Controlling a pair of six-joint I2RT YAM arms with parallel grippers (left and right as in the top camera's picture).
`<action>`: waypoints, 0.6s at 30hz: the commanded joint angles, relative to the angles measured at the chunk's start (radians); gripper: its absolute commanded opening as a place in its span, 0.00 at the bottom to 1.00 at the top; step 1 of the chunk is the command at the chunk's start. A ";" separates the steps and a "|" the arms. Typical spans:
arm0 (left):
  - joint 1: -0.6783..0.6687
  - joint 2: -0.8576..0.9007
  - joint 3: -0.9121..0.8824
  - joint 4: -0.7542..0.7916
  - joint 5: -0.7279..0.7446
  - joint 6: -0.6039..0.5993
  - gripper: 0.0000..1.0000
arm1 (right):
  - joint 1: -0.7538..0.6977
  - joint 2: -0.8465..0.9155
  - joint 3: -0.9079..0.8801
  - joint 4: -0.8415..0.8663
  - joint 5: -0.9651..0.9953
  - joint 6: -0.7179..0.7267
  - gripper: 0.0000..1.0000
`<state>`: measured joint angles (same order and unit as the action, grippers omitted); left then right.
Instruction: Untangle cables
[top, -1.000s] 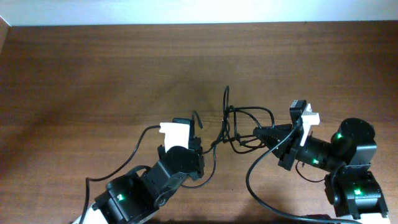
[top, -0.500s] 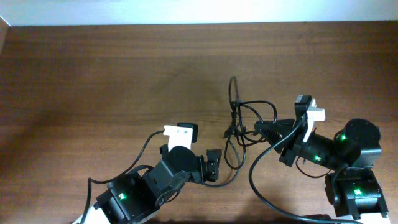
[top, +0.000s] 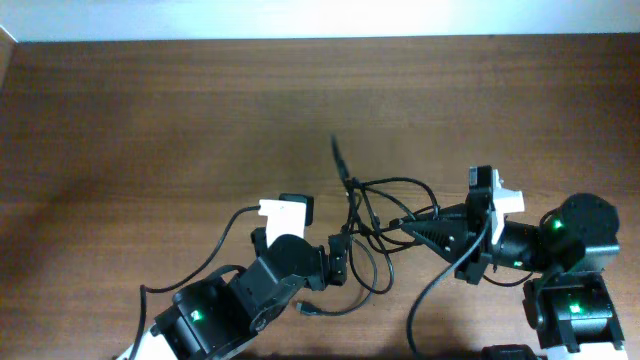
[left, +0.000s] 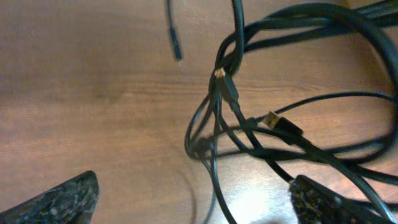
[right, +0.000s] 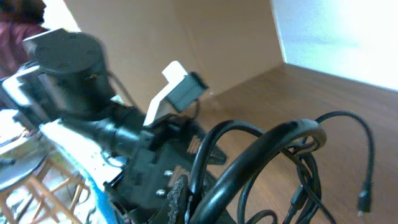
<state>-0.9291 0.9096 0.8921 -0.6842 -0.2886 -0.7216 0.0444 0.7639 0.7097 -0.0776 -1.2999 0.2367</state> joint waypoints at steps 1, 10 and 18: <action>0.002 -0.002 0.011 0.033 -0.040 0.167 0.93 | 0.000 -0.005 0.003 0.045 -0.128 -0.019 0.04; 0.002 0.013 0.011 0.070 0.035 0.178 0.81 | 0.000 -0.005 0.003 0.050 -0.176 0.016 0.04; 0.002 0.110 0.011 0.130 0.039 0.177 0.92 | 0.001 -0.005 0.003 0.052 -0.212 0.025 0.04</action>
<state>-0.9291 0.9863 0.8921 -0.5900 -0.2588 -0.5575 0.0444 0.7639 0.7097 -0.0357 -1.4727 0.2550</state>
